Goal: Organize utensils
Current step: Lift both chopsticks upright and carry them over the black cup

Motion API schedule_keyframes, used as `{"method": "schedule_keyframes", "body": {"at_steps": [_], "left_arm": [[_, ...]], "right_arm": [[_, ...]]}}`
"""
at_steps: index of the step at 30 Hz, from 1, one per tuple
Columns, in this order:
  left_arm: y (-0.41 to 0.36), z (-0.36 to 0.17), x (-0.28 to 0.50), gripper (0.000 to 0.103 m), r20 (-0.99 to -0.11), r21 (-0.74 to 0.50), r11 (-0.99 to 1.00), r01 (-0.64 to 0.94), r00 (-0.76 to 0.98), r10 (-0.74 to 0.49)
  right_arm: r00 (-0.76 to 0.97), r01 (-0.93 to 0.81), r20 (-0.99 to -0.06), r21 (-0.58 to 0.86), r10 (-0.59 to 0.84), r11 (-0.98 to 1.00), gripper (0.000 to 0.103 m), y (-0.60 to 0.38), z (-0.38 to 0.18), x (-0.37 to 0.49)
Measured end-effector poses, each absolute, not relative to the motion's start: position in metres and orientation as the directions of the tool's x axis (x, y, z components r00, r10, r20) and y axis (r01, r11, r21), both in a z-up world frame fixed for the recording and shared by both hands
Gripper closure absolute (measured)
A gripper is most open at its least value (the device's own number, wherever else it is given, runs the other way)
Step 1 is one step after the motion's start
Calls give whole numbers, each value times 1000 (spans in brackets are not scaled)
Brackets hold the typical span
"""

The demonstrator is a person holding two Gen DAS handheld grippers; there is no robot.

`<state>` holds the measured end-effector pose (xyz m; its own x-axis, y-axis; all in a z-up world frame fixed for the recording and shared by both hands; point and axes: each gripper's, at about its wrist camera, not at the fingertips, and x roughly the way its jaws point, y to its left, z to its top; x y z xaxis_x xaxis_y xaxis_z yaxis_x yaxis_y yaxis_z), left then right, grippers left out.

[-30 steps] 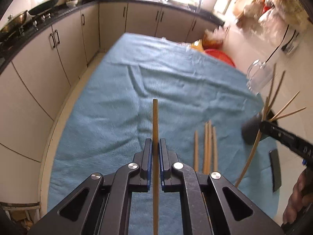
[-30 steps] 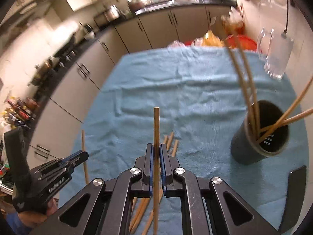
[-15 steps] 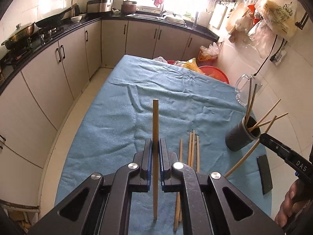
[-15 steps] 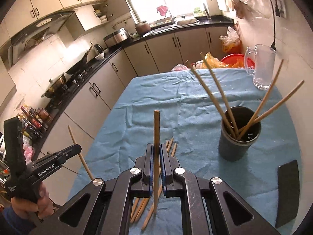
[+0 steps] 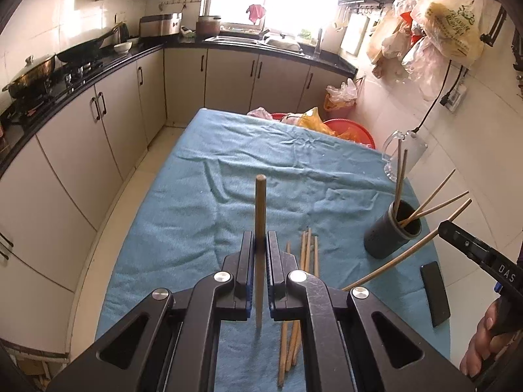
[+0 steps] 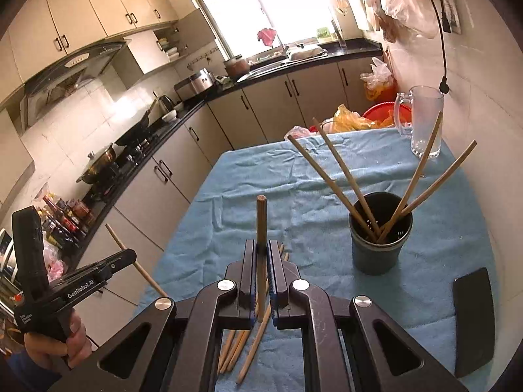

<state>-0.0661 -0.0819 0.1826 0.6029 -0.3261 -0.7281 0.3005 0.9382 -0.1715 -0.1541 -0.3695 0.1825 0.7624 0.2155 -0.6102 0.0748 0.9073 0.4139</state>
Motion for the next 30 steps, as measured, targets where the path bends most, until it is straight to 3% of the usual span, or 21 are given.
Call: {"method": "schedule_keyframes", "body": {"at_steps": [11, 30], "left_arm": [[-100, 212, -71, 97, -684, -160, 923, 350, 634, -359], [-160, 252, -78, 97, -631, -174, 845, 506, 601, -490]], "right_arm": [[811, 92, -556, 431, 183, 898, 96, -390, 204, -175], [872, 284, -489, 525, 11, 802, 96, -484, 232, -248]]}}
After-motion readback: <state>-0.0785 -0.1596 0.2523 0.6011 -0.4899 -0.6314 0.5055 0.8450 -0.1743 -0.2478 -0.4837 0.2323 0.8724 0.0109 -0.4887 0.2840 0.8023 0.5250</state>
